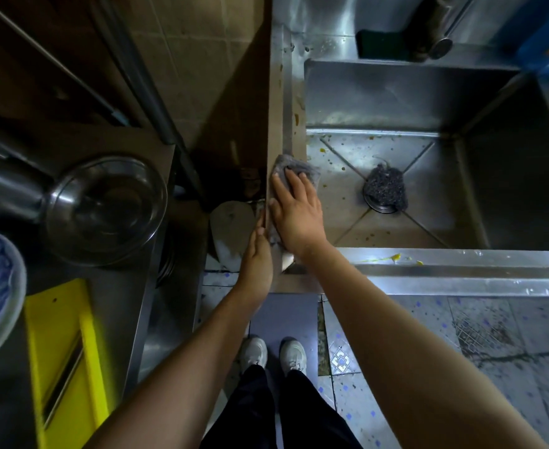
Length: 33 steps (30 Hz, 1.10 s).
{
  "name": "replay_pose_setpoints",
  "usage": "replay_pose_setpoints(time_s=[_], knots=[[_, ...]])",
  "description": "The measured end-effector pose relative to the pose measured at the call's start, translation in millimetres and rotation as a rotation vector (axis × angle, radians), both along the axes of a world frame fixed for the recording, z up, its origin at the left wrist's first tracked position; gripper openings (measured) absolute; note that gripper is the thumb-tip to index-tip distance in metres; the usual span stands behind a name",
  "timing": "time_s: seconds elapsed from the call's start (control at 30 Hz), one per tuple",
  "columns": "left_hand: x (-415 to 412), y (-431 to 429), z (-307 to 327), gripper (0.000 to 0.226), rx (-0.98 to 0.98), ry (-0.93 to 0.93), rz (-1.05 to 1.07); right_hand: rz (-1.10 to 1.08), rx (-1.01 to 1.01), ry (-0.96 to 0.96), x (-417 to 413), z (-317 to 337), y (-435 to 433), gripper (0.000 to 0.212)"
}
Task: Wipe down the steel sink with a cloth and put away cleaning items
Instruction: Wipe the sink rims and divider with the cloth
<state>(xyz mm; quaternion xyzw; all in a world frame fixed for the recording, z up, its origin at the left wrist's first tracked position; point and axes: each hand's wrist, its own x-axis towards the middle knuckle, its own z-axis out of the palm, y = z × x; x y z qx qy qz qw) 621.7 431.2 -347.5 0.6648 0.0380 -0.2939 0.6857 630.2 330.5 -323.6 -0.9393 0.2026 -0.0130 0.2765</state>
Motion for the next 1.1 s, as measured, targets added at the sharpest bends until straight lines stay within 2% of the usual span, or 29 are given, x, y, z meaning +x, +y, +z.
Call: replay_pose_setpoints(time_s=[0.13,0.3,0.5,0.6,0.67,0.8,0.93,1.1], knots=[[-1,2,0,0.042,0.067,-0.059,-0.016,0.005,0.009,-0.022,-4,-2,-11,0.050],[-1,2,0,0.040,0.014,-0.123,-0.041,-0.003,-0.004,0.010,-36,-1,-1,0.050],[-1,3,-5,0.037,-0.104,0.029,-0.017,0.088,0.030,-0.051,-41,8,18,0.048],[0,0,-4,0.039,-0.146,0.040,0.000,0.092,-0.003,-0.035,-27,7,15,0.059],[0,-1,-1,0.039,-0.144,0.059,0.039,0.078,0.004,-0.059,-16,4,9,0.054],[-1,2,1,0.043,0.064,-0.043,-0.023,0.065,0.022,-0.078,0,-1,-7,0.050],[-2,0,2,0.042,0.096,-0.075,-0.007,0.076,0.043,-0.050,3,0,-17,0.053],[0,2,-3,0.040,0.047,-0.070,-0.021,0.074,0.026,-0.006,-30,6,-6,0.056]])
